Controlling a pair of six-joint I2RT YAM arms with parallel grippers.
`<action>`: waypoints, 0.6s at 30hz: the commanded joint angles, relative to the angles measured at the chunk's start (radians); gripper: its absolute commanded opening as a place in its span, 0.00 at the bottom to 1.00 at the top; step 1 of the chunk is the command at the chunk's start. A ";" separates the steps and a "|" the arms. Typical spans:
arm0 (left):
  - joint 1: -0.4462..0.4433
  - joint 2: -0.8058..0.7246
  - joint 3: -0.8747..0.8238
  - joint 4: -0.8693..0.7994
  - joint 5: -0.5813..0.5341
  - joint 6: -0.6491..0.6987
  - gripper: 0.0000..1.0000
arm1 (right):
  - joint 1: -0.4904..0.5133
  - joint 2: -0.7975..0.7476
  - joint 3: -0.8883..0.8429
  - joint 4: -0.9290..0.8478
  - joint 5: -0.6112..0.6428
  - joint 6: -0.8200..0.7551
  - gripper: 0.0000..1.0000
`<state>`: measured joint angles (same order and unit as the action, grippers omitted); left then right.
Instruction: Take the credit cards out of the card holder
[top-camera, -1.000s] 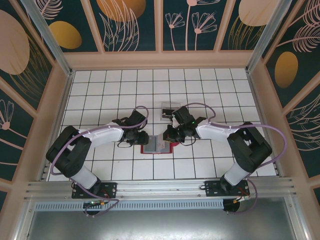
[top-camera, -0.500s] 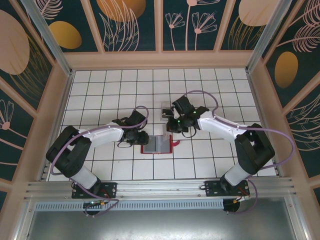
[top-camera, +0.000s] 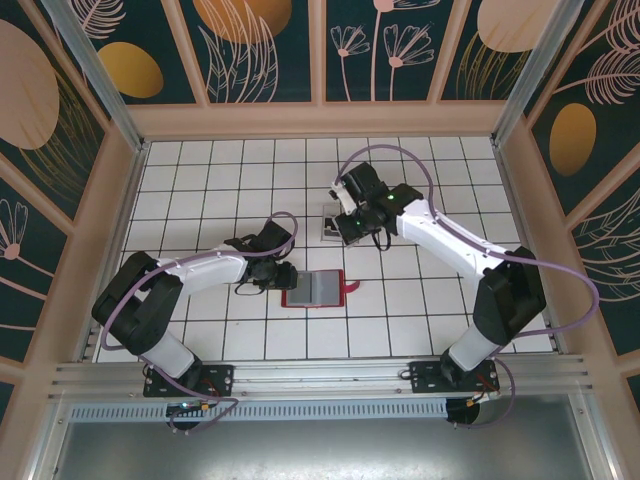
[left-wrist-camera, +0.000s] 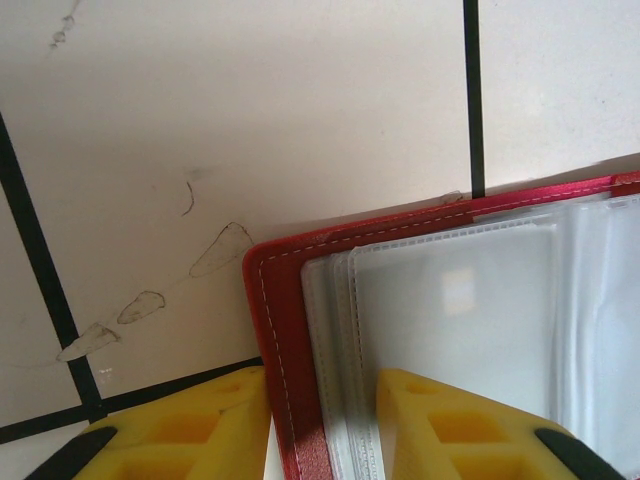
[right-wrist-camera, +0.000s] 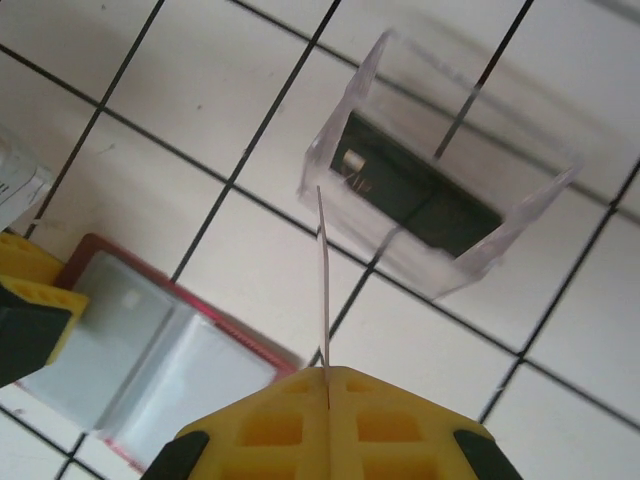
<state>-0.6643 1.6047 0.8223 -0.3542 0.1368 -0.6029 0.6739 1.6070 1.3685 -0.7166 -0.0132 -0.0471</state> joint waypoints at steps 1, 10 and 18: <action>-0.006 0.007 -0.010 -0.039 -0.043 0.016 0.34 | -0.013 0.029 0.086 -0.084 0.064 -0.223 0.03; -0.005 -0.011 -0.018 -0.039 -0.051 0.014 0.34 | -0.008 0.035 0.134 -0.128 0.024 -0.653 0.03; -0.006 -0.015 -0.025 -0.035 -0.051 0.016 0.34 | -0.017 0.106 0.190 -0.186 0.068 -0.883 0.01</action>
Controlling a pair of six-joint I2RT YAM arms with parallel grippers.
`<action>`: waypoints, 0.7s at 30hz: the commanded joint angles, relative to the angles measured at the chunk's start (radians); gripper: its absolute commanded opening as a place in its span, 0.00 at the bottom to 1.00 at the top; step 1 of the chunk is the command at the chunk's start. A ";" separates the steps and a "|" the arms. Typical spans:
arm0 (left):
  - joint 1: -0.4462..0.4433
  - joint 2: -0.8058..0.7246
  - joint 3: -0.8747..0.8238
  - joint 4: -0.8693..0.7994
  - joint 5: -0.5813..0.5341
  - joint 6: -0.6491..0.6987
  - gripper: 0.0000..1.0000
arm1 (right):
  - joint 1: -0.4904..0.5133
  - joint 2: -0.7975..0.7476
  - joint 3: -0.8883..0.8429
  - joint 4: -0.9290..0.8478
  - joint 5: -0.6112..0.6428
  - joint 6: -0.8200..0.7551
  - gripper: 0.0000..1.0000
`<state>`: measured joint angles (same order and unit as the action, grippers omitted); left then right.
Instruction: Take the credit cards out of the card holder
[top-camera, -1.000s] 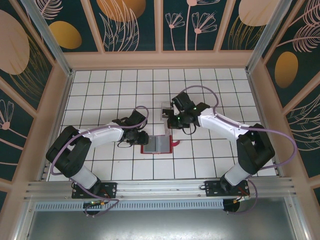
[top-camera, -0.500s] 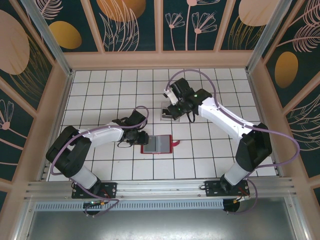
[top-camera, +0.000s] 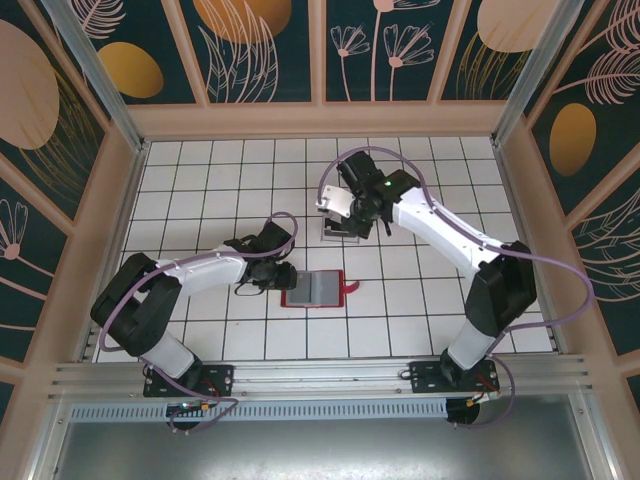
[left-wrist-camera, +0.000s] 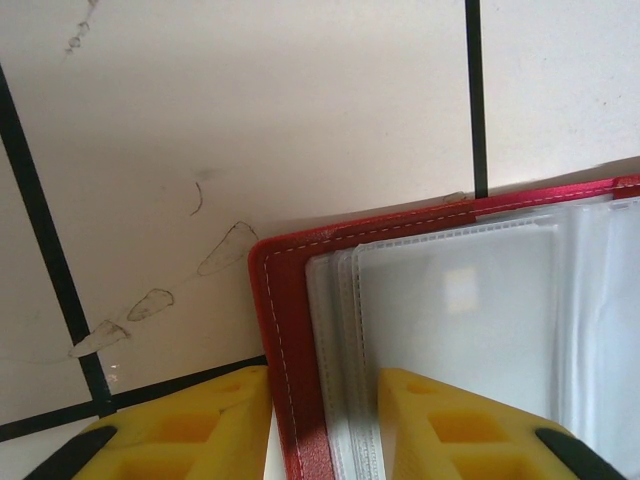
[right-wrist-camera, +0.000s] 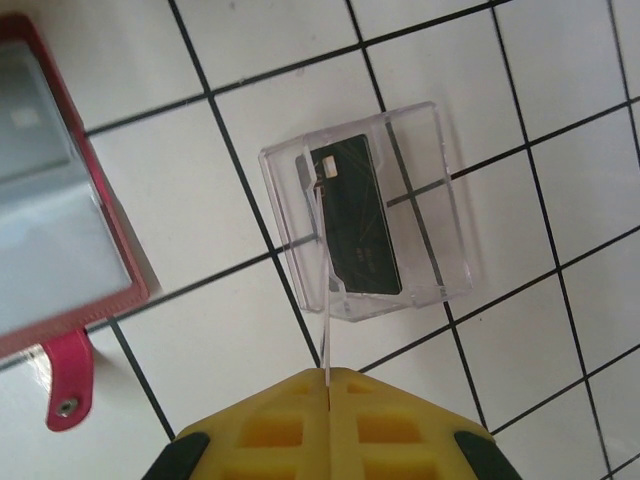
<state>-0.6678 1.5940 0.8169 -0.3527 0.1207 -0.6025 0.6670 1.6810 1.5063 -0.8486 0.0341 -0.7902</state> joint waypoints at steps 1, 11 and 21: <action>-0.002 -0.002 -0.017 -0.037 -0.035 0.018 0.34 | -0.014 0.043 0.070 -0.063 0.013 -0.159 0.00; -0.002 0.003 -0.001 -0.051 -0.046 0.040 0.35 | -0.072 0.249 0.334 -0.231 -0.053 -0.262 0.00; -0.002 0.020 0.006 -0.042 -0.035 0.030 0.35 | -0.107 0.442 0.573 -0.335 -0.088 -0.288 0.00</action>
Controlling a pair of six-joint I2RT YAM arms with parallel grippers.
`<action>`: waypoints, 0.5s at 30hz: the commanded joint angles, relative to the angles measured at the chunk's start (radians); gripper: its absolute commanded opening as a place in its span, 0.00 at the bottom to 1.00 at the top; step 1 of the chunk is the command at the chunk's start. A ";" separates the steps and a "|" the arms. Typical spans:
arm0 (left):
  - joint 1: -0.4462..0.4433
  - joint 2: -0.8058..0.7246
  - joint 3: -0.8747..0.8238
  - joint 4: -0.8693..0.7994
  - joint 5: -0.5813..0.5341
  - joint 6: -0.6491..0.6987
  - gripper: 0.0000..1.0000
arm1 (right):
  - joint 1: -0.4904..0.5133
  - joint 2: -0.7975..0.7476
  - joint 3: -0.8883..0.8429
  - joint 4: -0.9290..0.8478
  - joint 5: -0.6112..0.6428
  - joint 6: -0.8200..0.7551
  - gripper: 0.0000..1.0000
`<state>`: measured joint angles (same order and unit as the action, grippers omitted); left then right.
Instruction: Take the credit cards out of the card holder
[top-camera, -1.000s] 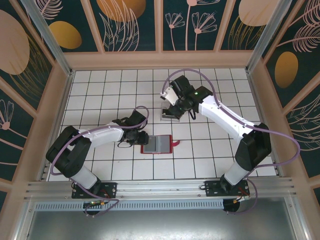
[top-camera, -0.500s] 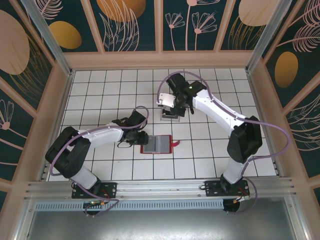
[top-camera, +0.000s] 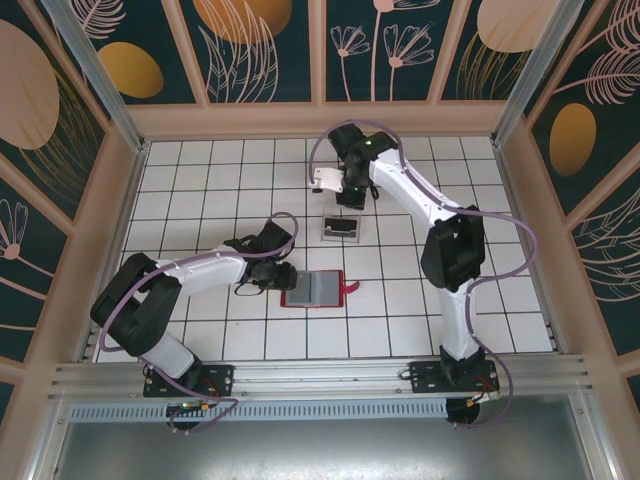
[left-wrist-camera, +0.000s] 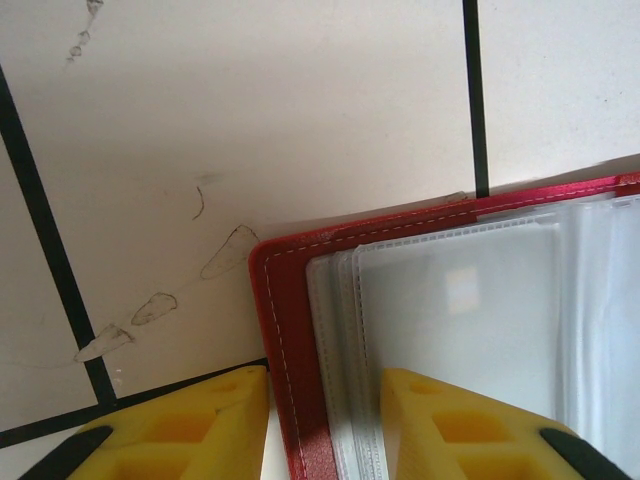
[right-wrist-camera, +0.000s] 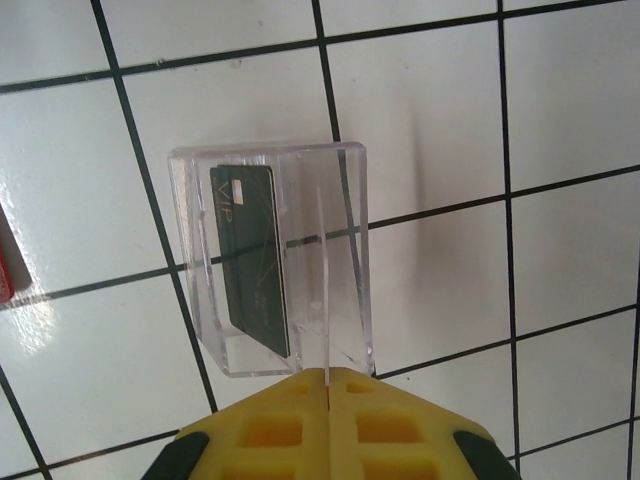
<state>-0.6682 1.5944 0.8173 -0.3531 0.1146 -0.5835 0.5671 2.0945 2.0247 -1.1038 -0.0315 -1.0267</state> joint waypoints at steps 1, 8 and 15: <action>-0.002 0.021 0.005 -0.040 -0.029 0.010 0.35 | -0.009 0.043 0.068 -0.083 -0.025 -0.053 0.00; -0.001 0.021 -0.005 -0.033 -0.026 -0.002 0.35 | -0.014 0.117 0.135 -0.106 -0.027 -0.059 0.00; -0.001 0.019 -0.013 -0.029 -0.026 -0.008 0.35 | -0.014 0.153 0.129 -0.108 -0.052 -0.062 0.00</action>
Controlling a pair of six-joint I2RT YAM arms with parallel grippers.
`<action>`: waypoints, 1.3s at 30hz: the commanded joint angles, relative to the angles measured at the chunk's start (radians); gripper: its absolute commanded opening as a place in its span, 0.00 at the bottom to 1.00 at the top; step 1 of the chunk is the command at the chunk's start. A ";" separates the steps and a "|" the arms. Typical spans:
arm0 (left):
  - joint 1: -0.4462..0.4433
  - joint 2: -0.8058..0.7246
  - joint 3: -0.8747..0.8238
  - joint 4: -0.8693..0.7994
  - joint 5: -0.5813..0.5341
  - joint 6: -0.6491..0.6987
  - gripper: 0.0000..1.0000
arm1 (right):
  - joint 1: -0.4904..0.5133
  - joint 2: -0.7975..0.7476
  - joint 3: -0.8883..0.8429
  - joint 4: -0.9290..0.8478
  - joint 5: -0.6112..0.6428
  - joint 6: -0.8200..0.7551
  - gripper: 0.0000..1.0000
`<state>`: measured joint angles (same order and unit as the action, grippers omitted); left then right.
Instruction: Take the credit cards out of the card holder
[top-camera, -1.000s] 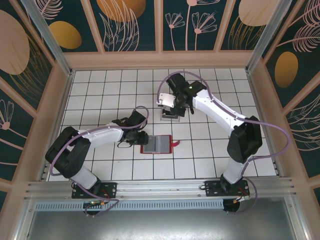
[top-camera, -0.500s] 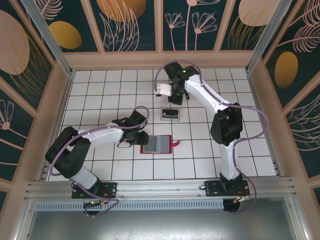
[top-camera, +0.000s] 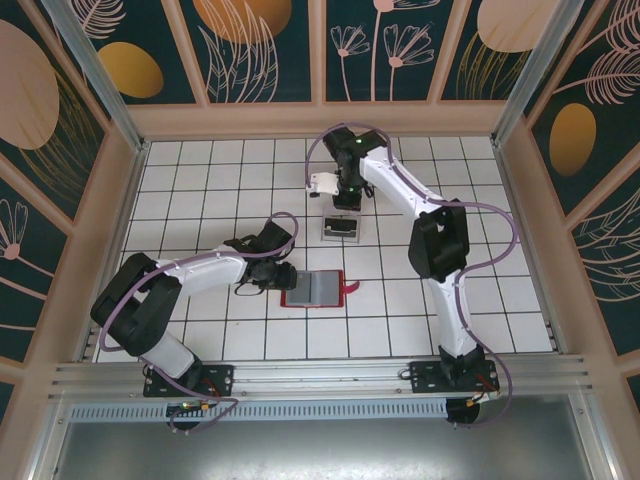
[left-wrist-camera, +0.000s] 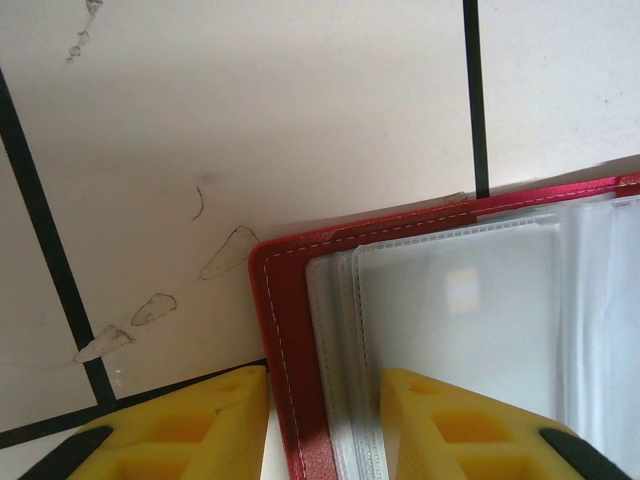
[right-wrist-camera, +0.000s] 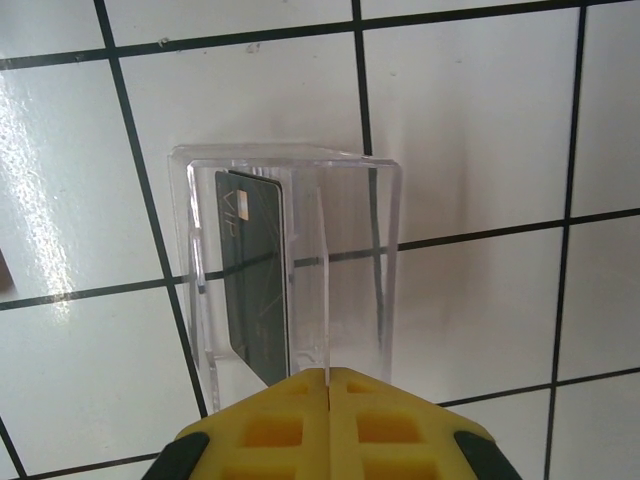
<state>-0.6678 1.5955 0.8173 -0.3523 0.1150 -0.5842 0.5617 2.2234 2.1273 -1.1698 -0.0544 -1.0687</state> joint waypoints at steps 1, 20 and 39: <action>-0.001 0.017 -0.015 -0.030 -0.026 -0.008 0.35 | -0.009 0.031 0.025 -0.044 -0.031 -0.018 0.00; -0.002 -0.003 -0.038 -0.025 -0.029 -0.023 0.35 | -0.009 0.102 0.022 -0.012 -0.046 -0.012 0.16; -0.002 0.000 -0.033 -0.027 -0.031 -0.022 0.35 | -0.009 0.048 0.032 0.050 0.037 -0.011 0.24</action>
<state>-0.6678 1.5902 0.8051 -0.3367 0.1150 -0.5964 0.5579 2.3070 2.1277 -1.1347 -0.0521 -1.0687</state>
